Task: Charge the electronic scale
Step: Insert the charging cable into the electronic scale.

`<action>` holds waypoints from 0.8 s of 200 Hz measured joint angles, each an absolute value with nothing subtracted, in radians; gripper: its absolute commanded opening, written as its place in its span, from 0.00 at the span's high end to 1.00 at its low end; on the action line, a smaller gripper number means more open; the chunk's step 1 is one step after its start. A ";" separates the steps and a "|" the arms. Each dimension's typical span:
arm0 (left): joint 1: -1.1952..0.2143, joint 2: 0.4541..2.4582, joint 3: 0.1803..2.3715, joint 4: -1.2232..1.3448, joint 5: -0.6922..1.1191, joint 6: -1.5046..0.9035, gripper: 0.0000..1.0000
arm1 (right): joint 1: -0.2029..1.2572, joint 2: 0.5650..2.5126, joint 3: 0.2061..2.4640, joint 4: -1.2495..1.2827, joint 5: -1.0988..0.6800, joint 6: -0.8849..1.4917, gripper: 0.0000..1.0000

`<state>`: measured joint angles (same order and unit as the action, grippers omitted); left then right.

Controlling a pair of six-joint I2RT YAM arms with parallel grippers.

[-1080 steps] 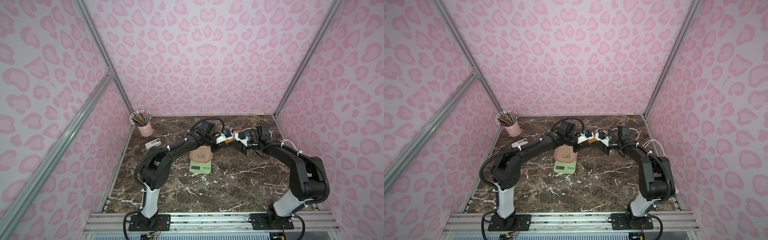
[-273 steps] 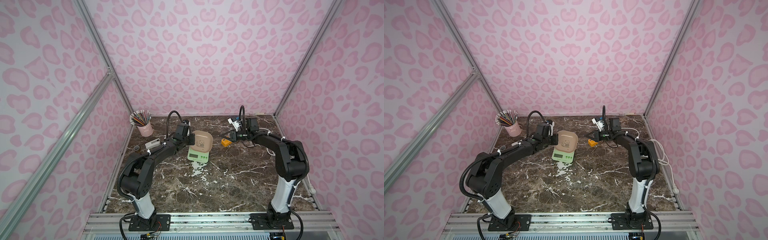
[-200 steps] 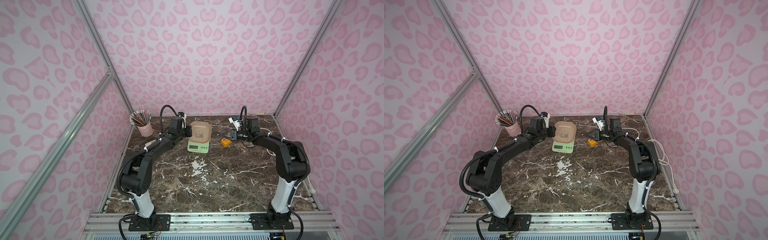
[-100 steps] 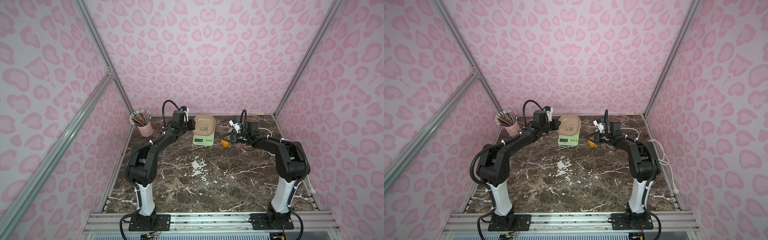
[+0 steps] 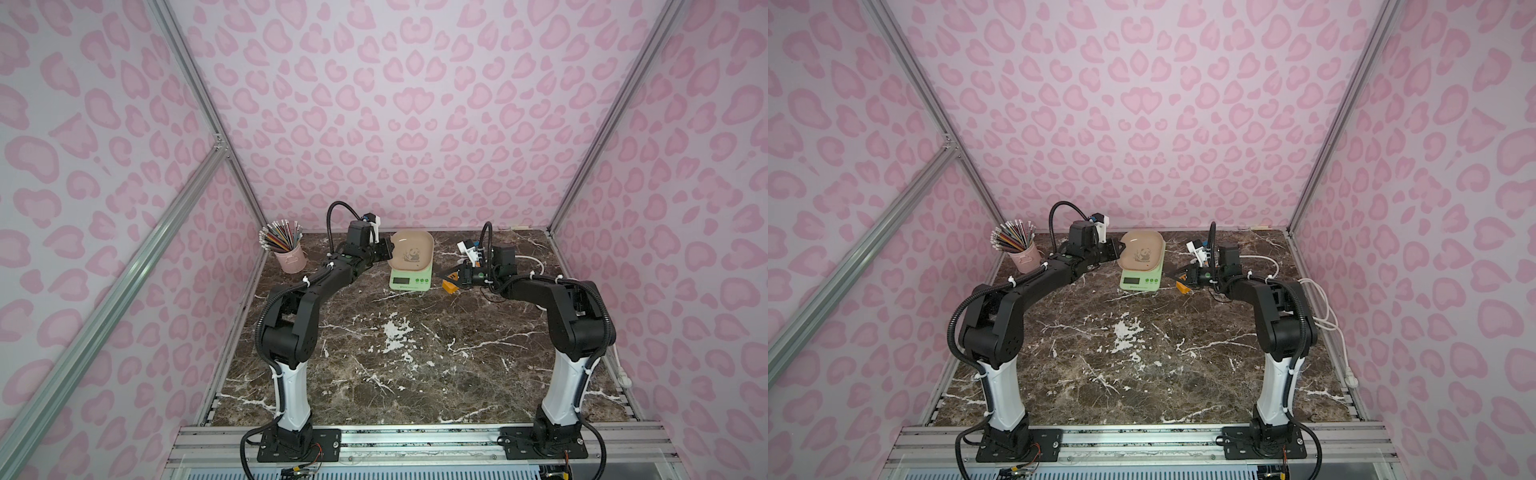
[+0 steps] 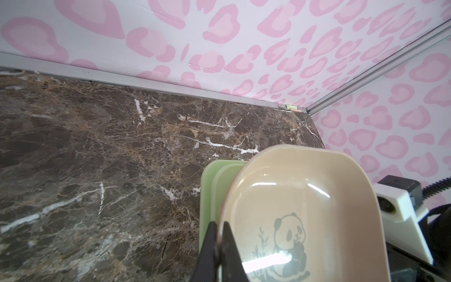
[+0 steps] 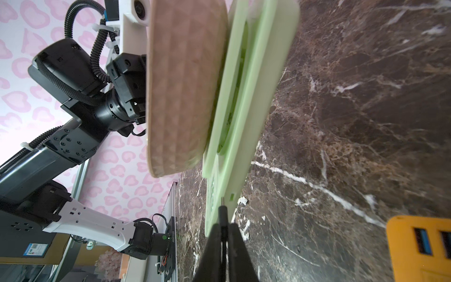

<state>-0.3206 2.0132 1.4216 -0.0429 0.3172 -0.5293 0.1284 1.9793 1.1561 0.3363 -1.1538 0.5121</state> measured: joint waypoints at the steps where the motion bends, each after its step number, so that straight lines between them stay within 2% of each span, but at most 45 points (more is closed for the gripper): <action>1: -0.321 2.014 1.422 -0.042 0.318 -0.530 0.96 | 0.128 1.980 1.156 0.337 -1.154 0.513 1.00; 160: -0.319 2.017 1.404 0.003 0.344 -0.542 0.96 | 0.141 1.998 1.148 0.376 -1.147 0.564 1.00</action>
<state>-0.3195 2.0167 1.4036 0.0032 0.3435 -0.5415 0.1410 1.9984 1.1484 0.3763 -1.1473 0.5636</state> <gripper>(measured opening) 0.055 0.097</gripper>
